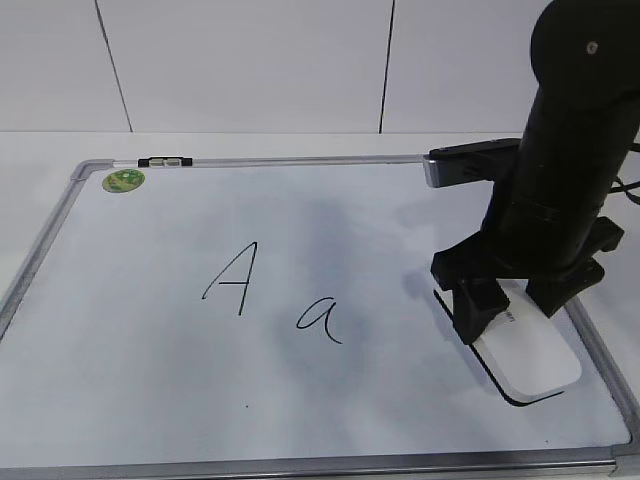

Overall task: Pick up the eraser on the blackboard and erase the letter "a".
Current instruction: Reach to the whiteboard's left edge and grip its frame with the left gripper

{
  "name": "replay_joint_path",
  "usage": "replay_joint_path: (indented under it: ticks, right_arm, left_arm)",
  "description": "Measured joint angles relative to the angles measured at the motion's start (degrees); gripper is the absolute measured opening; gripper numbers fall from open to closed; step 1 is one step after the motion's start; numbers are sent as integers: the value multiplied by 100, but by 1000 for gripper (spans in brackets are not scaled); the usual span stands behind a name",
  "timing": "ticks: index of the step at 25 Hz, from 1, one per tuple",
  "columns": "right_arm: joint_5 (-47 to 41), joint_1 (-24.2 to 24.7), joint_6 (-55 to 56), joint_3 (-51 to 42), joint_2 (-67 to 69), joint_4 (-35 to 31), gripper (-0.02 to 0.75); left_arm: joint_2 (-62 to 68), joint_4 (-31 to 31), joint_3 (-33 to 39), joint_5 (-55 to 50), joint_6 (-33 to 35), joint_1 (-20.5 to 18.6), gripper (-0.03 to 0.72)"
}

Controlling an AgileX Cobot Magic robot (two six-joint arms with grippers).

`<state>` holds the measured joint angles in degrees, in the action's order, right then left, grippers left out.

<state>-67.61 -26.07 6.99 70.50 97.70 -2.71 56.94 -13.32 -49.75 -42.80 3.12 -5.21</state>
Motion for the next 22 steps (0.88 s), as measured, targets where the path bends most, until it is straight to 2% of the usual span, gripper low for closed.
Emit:
replay_joint_path:
  ticks: [8, 22]
  right_arm:
    - [380, 0, 0, 0, 0, -91, 547]
    - [359, 0, -247, 0, 0, -168, 547]
  left_arm:
    - [1446, -38, -802, -358, 279, 0, 182]
    - [3512, -48, -2265, -1157, 428, 0, 182]
